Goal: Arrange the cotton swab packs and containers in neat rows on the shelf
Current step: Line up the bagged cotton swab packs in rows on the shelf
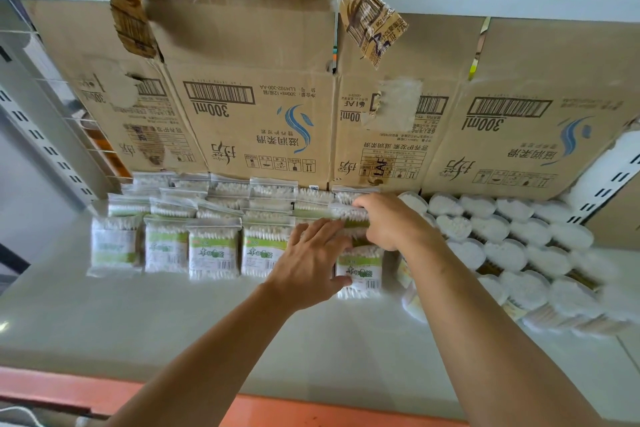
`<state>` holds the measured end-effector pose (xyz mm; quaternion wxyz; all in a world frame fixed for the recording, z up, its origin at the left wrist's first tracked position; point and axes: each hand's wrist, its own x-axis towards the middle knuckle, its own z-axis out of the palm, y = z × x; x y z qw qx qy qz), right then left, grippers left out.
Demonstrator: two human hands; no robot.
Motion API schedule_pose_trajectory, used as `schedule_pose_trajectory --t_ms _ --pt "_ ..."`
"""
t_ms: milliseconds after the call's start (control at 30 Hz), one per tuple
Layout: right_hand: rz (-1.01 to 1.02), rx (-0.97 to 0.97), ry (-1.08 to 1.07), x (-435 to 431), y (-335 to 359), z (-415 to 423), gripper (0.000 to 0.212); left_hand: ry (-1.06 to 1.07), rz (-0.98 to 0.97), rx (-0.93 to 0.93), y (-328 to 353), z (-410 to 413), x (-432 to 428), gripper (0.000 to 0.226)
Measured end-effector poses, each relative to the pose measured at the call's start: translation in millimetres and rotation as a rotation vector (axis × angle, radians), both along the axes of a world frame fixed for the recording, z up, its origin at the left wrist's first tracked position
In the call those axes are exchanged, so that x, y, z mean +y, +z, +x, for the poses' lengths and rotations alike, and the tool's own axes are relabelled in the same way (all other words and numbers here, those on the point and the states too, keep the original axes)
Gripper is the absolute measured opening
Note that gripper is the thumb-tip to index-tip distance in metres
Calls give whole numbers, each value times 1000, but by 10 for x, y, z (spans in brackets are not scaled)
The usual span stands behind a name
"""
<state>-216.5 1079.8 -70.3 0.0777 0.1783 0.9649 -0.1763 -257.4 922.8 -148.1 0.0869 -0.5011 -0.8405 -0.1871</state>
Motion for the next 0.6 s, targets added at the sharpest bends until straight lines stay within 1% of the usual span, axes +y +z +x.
schedule_pose_trajectory --t_ms 233,433,600 --pt "-51 57 32 92 21 27 56 35 -27 53 107 -19 37 50" --pt "-17 125 -4 155 42 62 43 50 -49 57 110 -73 25 49" --pt "-9 75 18 128 60 56 39 39 -89 30 115 -54 58 45"
